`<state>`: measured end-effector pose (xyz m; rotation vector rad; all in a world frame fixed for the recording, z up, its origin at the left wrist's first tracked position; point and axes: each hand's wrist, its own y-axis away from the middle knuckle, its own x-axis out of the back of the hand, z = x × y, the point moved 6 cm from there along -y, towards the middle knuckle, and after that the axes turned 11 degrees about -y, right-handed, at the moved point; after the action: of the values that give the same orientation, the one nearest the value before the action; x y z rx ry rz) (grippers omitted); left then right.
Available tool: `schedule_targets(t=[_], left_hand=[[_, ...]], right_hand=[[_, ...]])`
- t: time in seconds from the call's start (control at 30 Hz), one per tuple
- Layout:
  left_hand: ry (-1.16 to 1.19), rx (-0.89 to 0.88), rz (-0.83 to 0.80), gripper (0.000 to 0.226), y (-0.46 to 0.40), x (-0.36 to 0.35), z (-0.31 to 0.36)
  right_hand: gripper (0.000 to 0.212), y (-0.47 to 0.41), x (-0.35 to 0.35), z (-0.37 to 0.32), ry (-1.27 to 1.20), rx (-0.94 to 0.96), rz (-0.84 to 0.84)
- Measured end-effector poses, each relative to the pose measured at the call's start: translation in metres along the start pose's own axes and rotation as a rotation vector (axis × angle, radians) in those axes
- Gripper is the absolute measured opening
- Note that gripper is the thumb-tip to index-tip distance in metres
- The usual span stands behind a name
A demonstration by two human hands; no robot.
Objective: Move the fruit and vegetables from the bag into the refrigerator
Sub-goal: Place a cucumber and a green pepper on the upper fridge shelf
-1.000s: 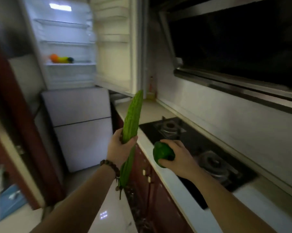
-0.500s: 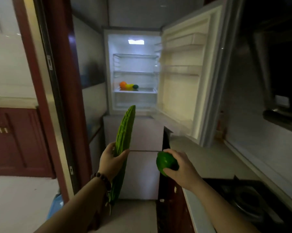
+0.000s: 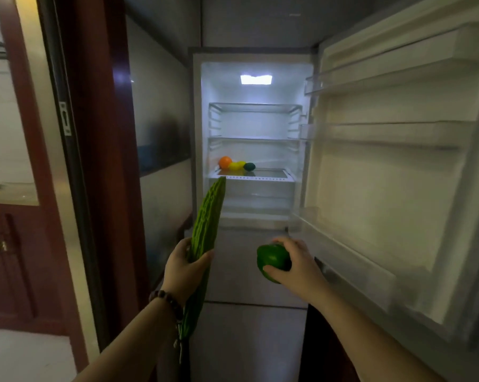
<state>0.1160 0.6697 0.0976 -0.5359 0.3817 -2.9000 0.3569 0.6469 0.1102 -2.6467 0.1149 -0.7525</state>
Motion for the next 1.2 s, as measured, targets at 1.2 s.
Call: schedule_targets(t=[1.2], left_hand=[[-1.057,-0.760,-0.074,0.050,-0.636,-0.170,0.221]], right_hand=[[0.073,-0.528,0.105,0.061,0.200,0.341,0.488]])
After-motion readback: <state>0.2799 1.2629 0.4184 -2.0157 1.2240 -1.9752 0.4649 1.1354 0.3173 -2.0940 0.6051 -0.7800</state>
